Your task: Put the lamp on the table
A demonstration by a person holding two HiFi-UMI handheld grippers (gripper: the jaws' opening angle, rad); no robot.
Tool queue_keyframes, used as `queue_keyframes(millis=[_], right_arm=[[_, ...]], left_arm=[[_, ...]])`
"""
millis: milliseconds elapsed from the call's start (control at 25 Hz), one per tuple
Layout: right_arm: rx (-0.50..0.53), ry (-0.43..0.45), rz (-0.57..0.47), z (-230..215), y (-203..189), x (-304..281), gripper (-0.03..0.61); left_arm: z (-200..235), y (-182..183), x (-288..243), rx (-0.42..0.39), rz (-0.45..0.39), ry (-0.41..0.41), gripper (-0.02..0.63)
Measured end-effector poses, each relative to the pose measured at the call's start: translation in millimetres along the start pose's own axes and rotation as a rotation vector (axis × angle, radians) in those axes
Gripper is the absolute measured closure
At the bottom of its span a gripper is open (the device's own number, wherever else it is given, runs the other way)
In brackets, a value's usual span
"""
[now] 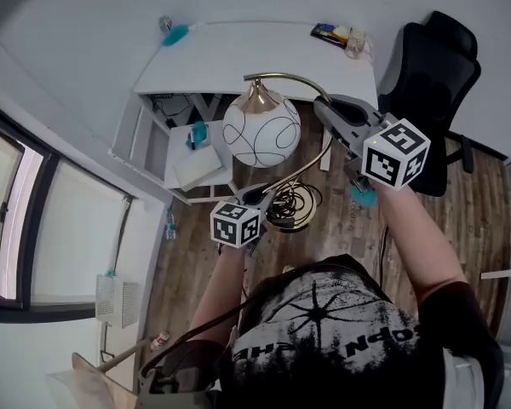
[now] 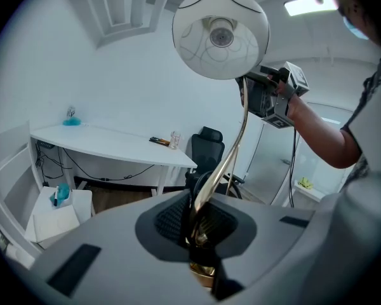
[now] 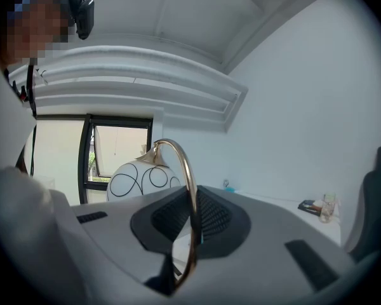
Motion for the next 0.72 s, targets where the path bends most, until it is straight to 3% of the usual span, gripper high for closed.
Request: queue_keyframes(millis=[720], right_arm=[[0.006,0.030,0.023,-87,-3,-76,0.545]], left_arm=[[73,46,-72,0.026,-0.006,0.037,0.575]])
Point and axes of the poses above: the fingertips, and each gripper's own axes: x backward along the fingers, z to its left, y out of its top, the point moved 1 cm from there along x, backward along the fingers, and after that the axes turned 8 degrees about y, right-handed, at the moved point
